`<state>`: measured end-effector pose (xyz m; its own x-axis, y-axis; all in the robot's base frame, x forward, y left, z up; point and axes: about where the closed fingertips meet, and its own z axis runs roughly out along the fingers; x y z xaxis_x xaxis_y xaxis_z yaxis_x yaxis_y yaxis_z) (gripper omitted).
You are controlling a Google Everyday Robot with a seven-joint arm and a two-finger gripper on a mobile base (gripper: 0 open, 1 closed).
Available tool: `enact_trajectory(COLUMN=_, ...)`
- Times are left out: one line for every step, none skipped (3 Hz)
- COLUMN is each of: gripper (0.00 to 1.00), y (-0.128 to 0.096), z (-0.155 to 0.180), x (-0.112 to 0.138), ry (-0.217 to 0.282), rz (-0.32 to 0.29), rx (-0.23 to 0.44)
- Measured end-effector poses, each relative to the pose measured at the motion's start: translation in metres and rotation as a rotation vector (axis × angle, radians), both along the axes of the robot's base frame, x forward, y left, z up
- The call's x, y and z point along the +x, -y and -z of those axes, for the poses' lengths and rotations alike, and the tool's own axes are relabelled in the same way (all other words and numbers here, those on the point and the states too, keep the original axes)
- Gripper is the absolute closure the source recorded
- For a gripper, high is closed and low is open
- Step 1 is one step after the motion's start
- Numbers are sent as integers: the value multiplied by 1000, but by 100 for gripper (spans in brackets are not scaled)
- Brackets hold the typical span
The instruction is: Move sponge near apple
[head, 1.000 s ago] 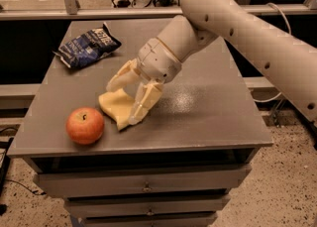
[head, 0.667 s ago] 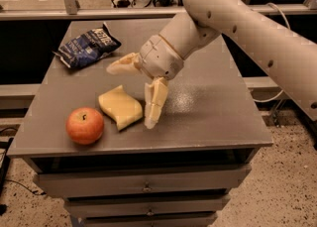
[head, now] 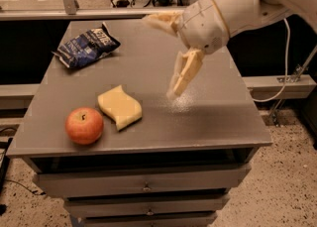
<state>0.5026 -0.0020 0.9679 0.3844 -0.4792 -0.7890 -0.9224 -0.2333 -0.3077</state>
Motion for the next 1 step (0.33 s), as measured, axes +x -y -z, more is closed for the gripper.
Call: enact_trajectory(gripper=0, y=10, z=-3, x=3, ry=9, rz=34, rx=8)
